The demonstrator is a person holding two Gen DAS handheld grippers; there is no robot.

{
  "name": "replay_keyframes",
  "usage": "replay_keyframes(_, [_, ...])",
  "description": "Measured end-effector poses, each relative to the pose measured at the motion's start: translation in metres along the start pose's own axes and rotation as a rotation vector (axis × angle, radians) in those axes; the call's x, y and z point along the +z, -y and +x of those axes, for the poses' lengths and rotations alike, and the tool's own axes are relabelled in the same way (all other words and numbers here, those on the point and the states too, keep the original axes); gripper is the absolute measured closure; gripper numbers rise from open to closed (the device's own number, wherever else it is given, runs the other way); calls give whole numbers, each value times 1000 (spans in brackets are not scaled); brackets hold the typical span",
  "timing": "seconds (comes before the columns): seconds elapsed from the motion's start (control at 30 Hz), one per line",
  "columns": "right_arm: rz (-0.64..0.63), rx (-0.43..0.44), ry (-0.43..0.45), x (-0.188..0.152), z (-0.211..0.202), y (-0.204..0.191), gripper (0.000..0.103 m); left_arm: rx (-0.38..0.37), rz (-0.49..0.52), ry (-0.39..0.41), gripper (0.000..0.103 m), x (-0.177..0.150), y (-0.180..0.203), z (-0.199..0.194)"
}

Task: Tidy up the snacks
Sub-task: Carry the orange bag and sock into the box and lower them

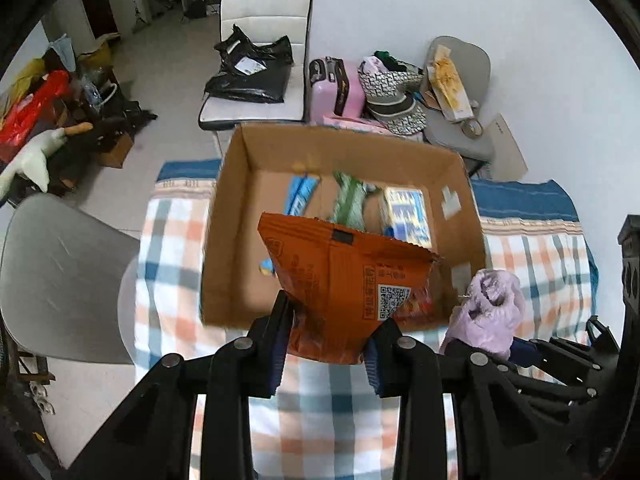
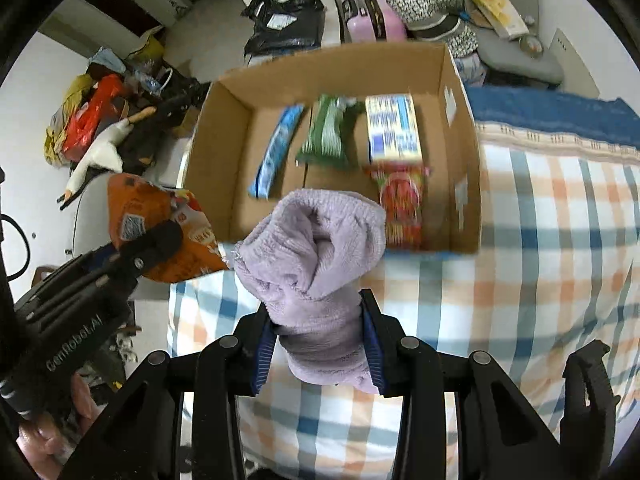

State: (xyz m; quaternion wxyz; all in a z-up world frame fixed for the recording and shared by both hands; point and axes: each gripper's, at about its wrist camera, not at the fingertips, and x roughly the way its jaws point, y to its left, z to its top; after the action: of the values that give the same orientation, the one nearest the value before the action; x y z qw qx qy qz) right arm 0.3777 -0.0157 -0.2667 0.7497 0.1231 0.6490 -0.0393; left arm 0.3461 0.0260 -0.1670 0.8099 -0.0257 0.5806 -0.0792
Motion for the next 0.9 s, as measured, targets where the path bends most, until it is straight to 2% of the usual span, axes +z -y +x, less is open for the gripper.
replay_keyframes(0.17, [3,-25,13,28,13,-9,62,43,15,-14,74,21,-4,12])
replay_keyframes(0.37, [14,-50,-1,52,40,-11,62,57,1,-80,74,33,-9,48])
replay_keyframes(0.7, [68,-26,-83,73,110,0,62,38,-59,-305,74,29,-28,136])
replay_keyframes(0.9, [85,-33,-137,77,145,7,61,11,-96,-382,74,22,-35,161])
